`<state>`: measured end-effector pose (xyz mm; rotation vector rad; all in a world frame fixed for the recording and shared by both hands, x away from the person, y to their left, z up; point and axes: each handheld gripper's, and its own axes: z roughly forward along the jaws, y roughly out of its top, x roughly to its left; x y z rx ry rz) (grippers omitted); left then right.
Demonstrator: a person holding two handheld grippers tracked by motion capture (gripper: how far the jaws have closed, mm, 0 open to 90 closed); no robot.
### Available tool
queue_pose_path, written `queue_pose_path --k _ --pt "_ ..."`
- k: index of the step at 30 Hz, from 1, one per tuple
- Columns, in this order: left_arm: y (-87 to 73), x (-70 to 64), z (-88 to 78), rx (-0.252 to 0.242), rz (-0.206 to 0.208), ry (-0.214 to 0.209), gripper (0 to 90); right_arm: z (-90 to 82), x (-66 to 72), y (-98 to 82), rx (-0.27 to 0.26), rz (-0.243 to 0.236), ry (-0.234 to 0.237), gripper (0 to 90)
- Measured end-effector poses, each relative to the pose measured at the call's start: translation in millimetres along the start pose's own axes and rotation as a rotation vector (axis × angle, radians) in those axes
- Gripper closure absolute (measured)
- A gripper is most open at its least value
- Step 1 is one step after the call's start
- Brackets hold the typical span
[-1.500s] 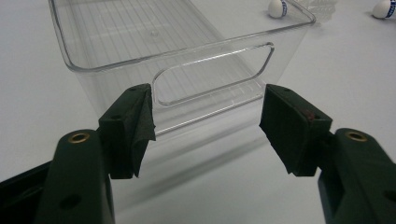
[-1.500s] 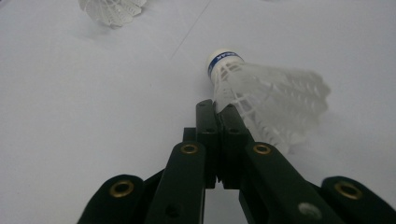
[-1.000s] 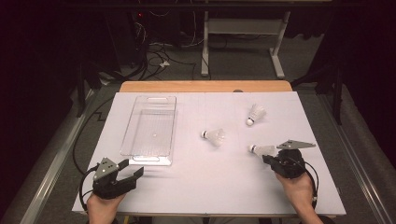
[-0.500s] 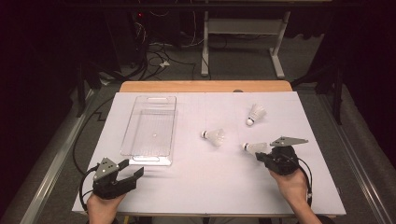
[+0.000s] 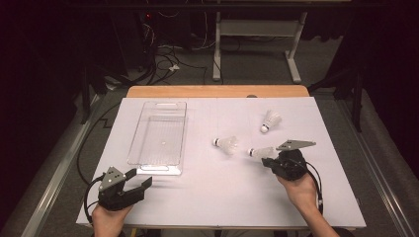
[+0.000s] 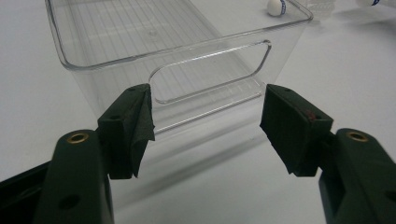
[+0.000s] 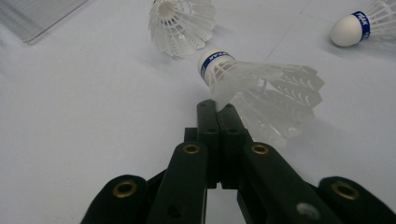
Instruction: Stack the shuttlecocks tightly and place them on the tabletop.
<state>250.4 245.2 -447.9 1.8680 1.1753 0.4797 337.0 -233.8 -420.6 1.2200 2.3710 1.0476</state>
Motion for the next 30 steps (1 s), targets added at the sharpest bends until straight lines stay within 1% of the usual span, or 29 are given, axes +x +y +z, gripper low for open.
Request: queue_pose_path --k 8,9,12,30 --pt "-0.1 -0.2 0.1 0.001 0.001 -0.001 35.0 6.8 2.4 4.0 0.002 0.006 0.018 90.0" --pt "-0.1 -0.3 0.1 0.001 0.001 -0.001 35.0 7.4 2.2 4.7 0.0 -0.003 0.022 90.0" --pt "0.0 -0.2 0.2 0.001 0.001 -0.001 35.0 9.1 3.6 6.3 0.001 0.002 0.028 90.0" --pt "-0.2 -0.6 0.4 0.004 0.004 -0.001 35.0 21.4 9.6 18.2 0.004 -0.018 0.058 90.0"
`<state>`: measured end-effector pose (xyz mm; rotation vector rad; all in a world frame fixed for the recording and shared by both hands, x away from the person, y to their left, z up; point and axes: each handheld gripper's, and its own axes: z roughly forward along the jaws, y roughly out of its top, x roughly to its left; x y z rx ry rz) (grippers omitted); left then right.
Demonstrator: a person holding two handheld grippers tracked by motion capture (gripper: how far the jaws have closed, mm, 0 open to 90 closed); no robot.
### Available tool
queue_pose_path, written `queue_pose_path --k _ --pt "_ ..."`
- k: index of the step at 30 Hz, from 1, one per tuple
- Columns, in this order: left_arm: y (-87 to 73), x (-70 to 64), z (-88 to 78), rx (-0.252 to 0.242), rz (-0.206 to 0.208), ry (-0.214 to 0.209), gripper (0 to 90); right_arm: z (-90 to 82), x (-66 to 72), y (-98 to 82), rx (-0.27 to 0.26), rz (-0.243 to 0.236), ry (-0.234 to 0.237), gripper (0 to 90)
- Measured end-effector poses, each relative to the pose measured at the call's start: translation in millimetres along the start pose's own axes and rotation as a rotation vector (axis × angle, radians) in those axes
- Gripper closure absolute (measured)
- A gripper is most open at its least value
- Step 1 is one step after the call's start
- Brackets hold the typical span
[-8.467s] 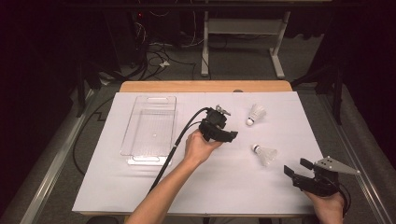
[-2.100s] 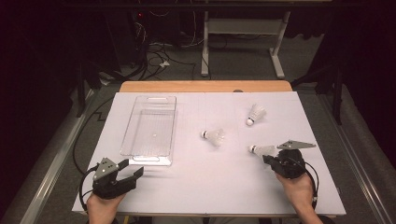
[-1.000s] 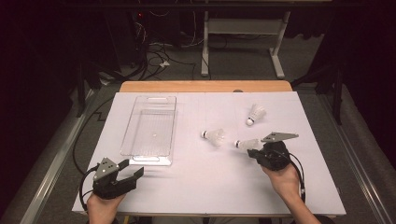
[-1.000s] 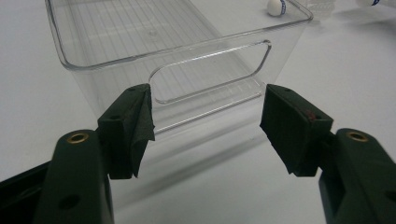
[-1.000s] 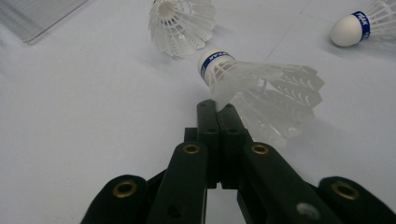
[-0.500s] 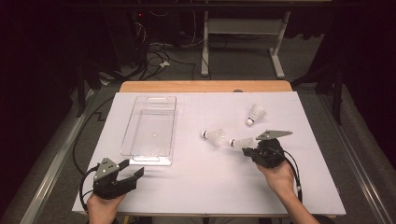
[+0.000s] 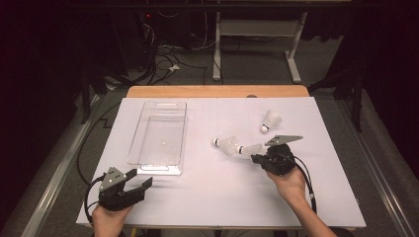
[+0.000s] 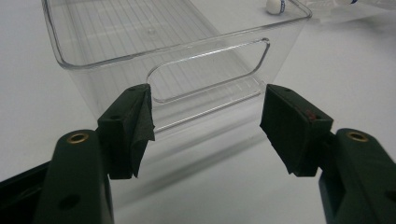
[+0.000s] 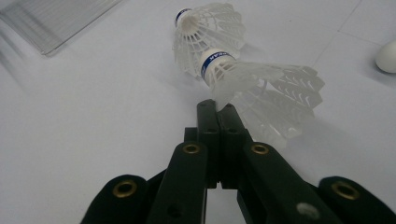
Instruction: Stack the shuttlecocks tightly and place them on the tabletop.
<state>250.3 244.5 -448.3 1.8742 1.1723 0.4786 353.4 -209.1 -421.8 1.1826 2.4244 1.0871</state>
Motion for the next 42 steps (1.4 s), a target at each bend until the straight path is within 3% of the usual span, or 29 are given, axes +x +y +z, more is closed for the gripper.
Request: queue_pose_path --k 42 --pt "0.1 -0.6 0.7 0.004 0.011 0.001 34.7 26.7 7.0 20.6 0.01 -0.009 0.021 90.0"
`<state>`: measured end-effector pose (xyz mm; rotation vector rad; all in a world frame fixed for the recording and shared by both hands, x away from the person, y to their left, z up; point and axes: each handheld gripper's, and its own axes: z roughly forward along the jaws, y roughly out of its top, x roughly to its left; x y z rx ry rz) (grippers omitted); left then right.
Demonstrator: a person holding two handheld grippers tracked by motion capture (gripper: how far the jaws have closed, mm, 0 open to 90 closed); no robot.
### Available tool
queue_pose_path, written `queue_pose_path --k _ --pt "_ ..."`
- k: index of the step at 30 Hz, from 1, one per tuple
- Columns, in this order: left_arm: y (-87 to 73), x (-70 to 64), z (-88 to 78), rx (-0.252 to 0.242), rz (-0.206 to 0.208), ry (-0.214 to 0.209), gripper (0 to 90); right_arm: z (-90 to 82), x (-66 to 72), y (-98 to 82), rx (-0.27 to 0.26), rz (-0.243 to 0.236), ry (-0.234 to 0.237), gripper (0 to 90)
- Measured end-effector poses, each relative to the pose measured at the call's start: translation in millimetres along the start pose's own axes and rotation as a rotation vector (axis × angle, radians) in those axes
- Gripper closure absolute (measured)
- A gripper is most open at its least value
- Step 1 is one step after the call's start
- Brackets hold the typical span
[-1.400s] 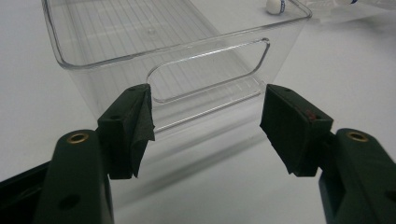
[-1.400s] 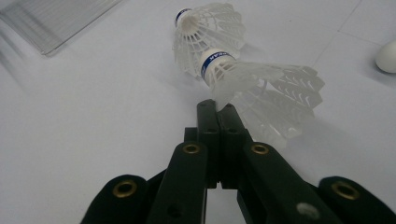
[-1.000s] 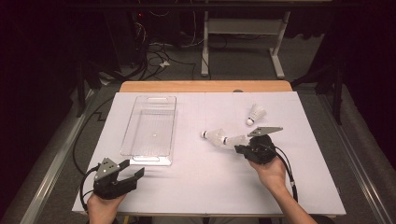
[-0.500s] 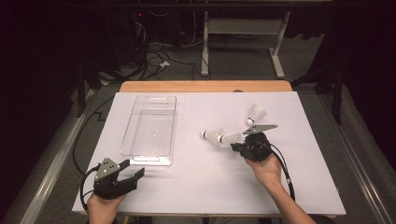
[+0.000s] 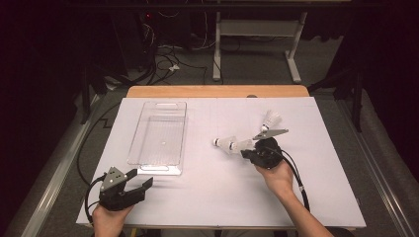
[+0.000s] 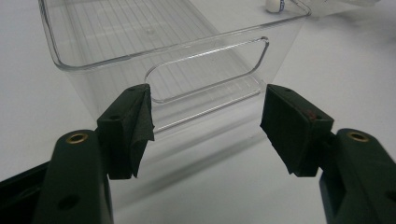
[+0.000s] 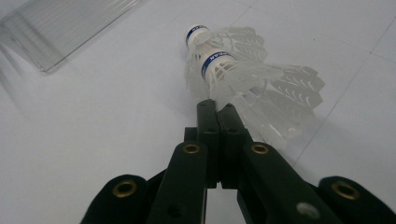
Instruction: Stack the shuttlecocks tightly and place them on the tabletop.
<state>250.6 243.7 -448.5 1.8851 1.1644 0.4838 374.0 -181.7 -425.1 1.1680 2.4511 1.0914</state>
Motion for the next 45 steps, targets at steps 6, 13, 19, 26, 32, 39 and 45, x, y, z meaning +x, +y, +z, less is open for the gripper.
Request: queue_pose_path --k 6,13,19,26,32,39,45 --pt "0.0 0.1 0.1 0.002 0.001 -0.002 34.7 4.6 1.7 4.5 0.002 -0.005 0.003 90.0" --pt "0.2 -0.9 0.0 0.005 0.012 0.005 34.7 9.5 4.3 7.9 0.004 -0.01 -0.001 90.0" --pt "0.2 -1.2 0.4 0.004 0.012 0.005 34.7 12.9 4.3 8.9 0.01 -0.005 -0.002 90.0" --pt "0.2 -1.4 0.7 0.005 0.012 0.004 34.6 15.7 5.8 11.8 0.011 -0.015 -0.001 90.0" --pt "0.2 -1.3 0.6 0.006 0.012 0.003 34.6 18.6 6.5 13.8 0.012 -0.013 -0.002 90.0" --pt "0.2 -1.3 0.7 0.005 0.011 0.003 34.6 21.7 6.9 15.7 0.018 -0.019 -0.001 90.0" --pt "0.2 -1.3 0.7 0.006 0.011 0.003 34.6 24.3 6.6 17.0 0.024 -0.016 -0.003 90.0"
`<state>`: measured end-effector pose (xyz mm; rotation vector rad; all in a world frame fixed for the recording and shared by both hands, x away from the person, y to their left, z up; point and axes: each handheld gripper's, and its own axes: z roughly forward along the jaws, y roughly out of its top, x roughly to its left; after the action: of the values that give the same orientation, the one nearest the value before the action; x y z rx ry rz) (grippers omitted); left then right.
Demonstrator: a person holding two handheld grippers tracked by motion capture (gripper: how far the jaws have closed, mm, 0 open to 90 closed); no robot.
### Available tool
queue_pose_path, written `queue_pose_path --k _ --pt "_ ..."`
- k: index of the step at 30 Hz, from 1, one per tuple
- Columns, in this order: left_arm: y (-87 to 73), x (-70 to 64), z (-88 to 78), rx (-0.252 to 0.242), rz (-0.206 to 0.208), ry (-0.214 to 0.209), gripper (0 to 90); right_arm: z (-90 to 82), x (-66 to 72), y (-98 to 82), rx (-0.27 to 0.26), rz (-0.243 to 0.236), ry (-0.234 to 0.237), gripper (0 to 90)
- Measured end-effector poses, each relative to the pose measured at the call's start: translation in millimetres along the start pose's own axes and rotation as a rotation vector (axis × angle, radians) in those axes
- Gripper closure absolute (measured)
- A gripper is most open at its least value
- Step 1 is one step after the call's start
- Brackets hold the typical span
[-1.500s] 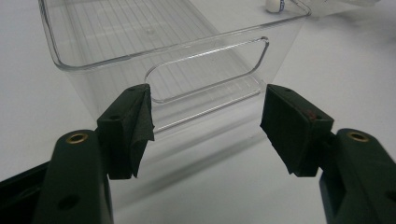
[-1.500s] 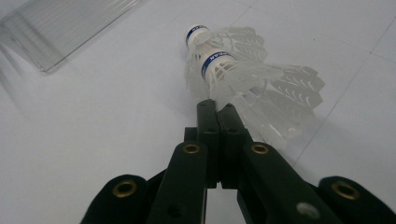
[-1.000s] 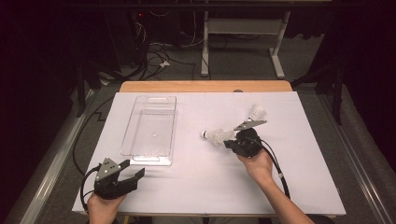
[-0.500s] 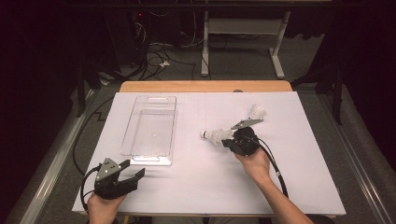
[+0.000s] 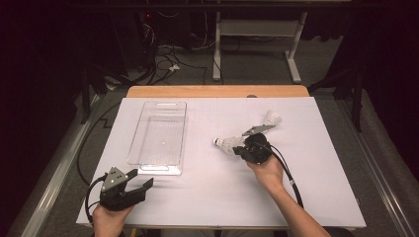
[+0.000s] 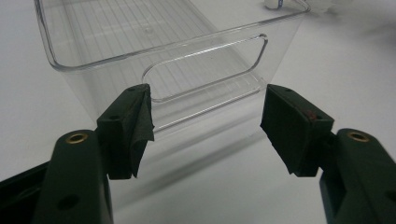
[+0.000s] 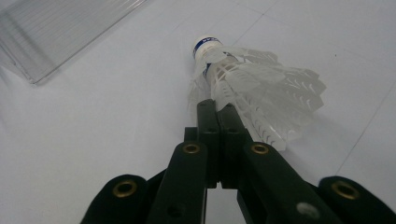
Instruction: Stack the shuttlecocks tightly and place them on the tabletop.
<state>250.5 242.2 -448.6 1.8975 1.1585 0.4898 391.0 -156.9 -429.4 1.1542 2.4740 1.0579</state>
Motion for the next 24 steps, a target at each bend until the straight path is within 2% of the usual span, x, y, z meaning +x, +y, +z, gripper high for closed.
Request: queue_pose_path --k 14,24 --pt "0.0 0.2 0.1 0.003 0.0 -0.002 34.5 4.1 -4.4 5.5 0.01 0.001 -0.013 90.0" --pt "0.0 0.2 0.4 0.004 0.0 -0.002 34.5 6.2 -11.0 7.2 0.006 -0.002 -0.006 90.0"
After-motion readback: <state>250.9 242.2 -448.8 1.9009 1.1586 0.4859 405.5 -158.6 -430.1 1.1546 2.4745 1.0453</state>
